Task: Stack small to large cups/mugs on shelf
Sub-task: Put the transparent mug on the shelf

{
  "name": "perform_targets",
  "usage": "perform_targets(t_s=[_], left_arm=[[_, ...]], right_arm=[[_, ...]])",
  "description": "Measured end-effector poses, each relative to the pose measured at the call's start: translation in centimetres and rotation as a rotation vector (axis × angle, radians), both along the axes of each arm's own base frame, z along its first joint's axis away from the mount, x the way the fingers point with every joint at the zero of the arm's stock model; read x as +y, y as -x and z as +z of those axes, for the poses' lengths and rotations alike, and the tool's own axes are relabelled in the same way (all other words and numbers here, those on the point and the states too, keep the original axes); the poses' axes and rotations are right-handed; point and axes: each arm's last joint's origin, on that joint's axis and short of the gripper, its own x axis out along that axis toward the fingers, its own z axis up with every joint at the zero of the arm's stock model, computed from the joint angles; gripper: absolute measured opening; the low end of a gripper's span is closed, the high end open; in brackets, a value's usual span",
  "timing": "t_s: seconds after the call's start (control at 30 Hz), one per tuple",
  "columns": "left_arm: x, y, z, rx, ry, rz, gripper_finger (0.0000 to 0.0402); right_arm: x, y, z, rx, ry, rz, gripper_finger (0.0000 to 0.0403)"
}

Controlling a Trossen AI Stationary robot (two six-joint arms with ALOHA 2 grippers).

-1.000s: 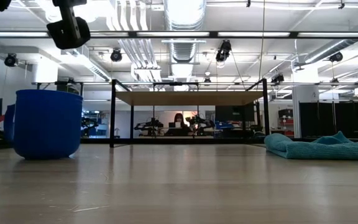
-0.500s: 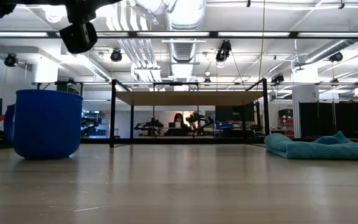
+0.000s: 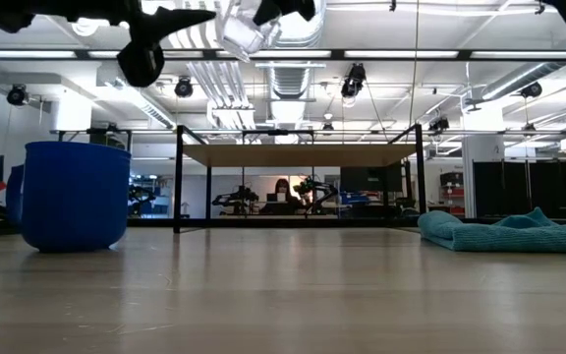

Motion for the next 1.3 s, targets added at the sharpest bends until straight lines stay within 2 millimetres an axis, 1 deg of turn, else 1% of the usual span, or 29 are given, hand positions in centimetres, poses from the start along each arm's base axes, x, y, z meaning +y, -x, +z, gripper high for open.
perform_targets(t_s=[0.1,0.23,0.3,0.4,0.47,0.53,0.57,0.63,0.73,0.9,1.0,1.07,1.17,1.3], left_arm=[[1.4,-0.3,0.2,0.008,-0.095,0.078,0.0125],[3.7,-0.5,0.9,0.044,-0.24,0.207,0.0125],[5.1,-0.4,1.2,0.09,-0.304,0.266,0.0125],[7.2,-0.2,2.0,0.157,-0.424,0.356,0.0125],[8.4,0.0,2.7,0.218,-0.542,0.407,0.0125],[9.6,0.1,3.3,0.287,-0.661,0.441,0.0125],[10.2,0.2,3.5,0.319,-0.7,0.46,0.0125],[11.6,0.4,4.1,0.356,-0.707,0.488,0.0125],[13.7,1.0,4.6,0.375,-0.658,0.469,0.0125],[16.5,1.7,5.3,0.363,-0.634,0.476,0.0125],[18.0,1.7,5.4,0.339,-0.625,0.399,0.0125],[18.7,1.5,5.0,0.347,-0.614,0.361,0.0125],[19.4,1.1,4.4,0.381,-0.599,0.362,0.0125],[19.9,1.0,4.2,0.388,-0.593,0.356,0.0125]], right_arm=[[-1.9,0.1,-0.5,0.019,-0.015,-0.006,0.0008],[-4.4,0.2,-1.2,0.053,0.035,-0.008,0.0008],[-5.8,0.4,-1.5,0.064,0.041,-0.009,0.0008],[-8.2,0.7,-2.2,0.062,-0.024,0.007,0.0008],[-9.7,0.8,-2.8,0.054,-0.055,0.03,0.0008],[-11.0,0.9,-3.1,0.043,-0.05,0.046,0.0008],[-11.5,1.0,-3.2,0.039,-0.045,0.052,0.0008],[-12.3,1.1,-3.6,0.043,-0.043,0.047,0.0008],[-13.2,1.0,-4.2,0.046,-0.06,0.072,0.0008],[-13.7,0.2,-5.2,0.039,-0.063,0.117,0.0008],[-14.0,-0.5,-6.1,0.03,-0.078,0.137,0.0008],[-14.1,-1.0,-6.5,0.015,-0.086,0.151,0.0008],[-14.4,-1.5,-6.9,0.005,-0.079,0.147,0.0008],[-14.6,-1.7,-6.5,-0.026,-0.061,0.144,0.0008]])
